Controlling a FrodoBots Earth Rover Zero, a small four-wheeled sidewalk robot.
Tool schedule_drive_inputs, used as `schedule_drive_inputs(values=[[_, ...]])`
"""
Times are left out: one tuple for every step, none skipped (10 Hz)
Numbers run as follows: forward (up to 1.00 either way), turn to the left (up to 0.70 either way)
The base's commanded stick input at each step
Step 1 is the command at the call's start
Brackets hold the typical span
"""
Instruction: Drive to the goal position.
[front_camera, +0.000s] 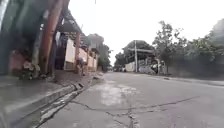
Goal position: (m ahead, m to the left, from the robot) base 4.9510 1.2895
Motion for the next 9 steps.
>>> schedule_drive_inputs(values=[[0.7,0.0],[0.7,0.0],[0.7,0.0],[0.7,0.0],[0.7,-0.03],[0.7,-0.31],[0.7,-0.35],[0.7,-0.29],[0.7,-0.07]])
